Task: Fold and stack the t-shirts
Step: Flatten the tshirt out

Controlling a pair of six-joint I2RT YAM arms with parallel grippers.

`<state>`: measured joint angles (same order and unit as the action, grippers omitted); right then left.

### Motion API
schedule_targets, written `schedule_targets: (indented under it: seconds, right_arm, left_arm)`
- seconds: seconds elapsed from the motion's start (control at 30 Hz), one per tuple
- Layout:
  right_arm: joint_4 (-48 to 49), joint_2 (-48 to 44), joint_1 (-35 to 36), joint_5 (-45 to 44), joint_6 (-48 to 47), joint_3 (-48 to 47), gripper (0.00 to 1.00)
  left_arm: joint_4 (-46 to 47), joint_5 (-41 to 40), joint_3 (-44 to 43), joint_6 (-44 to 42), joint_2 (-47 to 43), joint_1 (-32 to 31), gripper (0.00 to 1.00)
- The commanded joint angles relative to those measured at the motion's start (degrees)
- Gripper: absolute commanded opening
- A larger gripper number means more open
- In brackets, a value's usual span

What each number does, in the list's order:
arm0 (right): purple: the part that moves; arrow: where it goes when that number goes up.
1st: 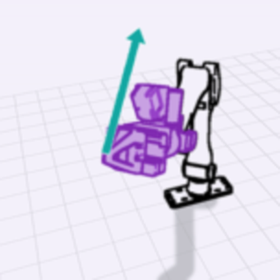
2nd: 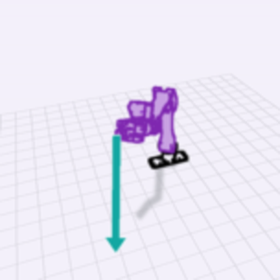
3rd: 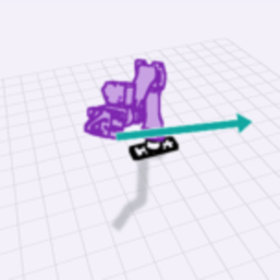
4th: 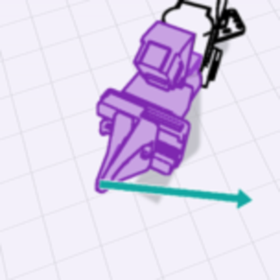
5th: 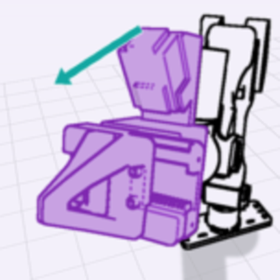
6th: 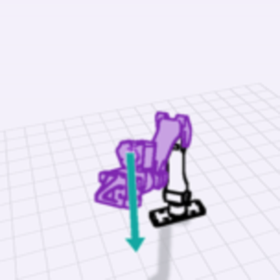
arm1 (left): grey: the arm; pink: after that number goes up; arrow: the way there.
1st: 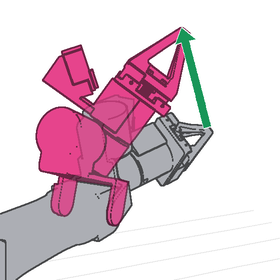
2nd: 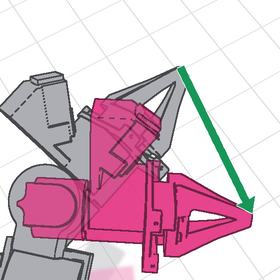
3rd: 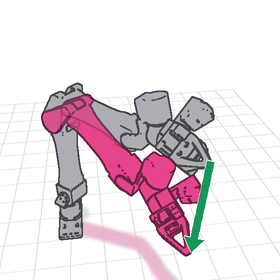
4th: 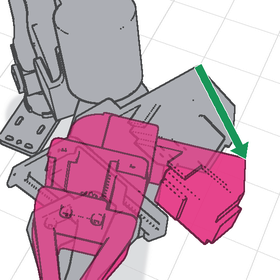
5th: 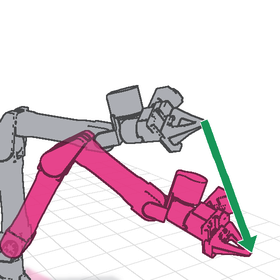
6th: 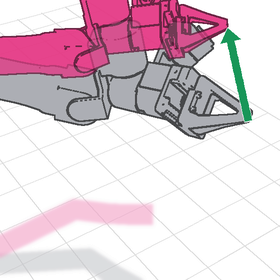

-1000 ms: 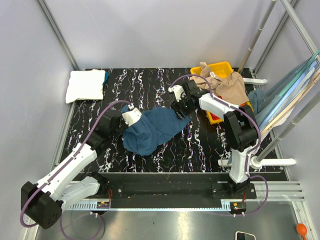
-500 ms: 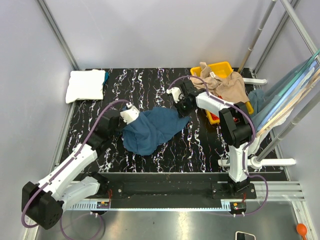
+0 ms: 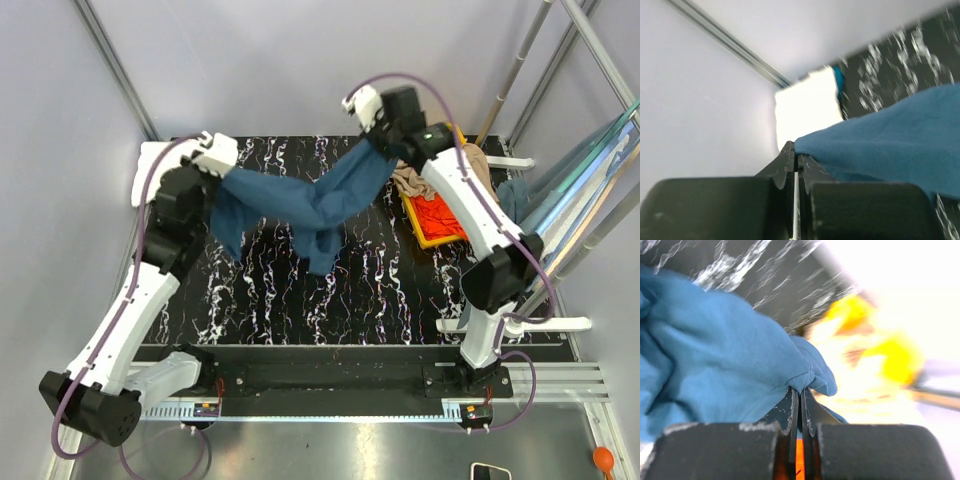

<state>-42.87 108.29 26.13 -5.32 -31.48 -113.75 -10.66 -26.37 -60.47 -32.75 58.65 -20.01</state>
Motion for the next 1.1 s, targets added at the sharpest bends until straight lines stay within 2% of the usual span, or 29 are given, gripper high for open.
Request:
schedule_targets:
  seconds: [0.0,0.23,0.43,0.9,1.07]
  right_arm:
    - [-4.32,-4.67,0.06,-10.66,-9.11,-12.42,0.0]
    - [-9.5,-0.54,-0.11,-15.59,-14.65,-27.38,0.0]
    - [-11.61,-0.71,-0.03,-15.69,-15.36,-32.05,0.0]
    - [-22.85,-12.48,0.76,-6.2,-15.1,-32.06,0.0]
    - [-25.33,-16.35,1.12,-5.05,-15.27,-32.06,0.0]
  left_arm:
    - [4.94,-2.37,-8.6,-3.19,2.34,1.02,0.0]
    - [4.33,-3.25,-18.8,-3.55,7.61,4.1,0.0]
    - [3.98,-3.34,-19.51,-4.25,7.62,4.72,0.0]
    - [-12.01,9.84,-15.39,-6.36,-8.37,4.45,0.0]
    - [-21.5,17.31,-14.94,-5.83,-14.43,3.93,0.0]
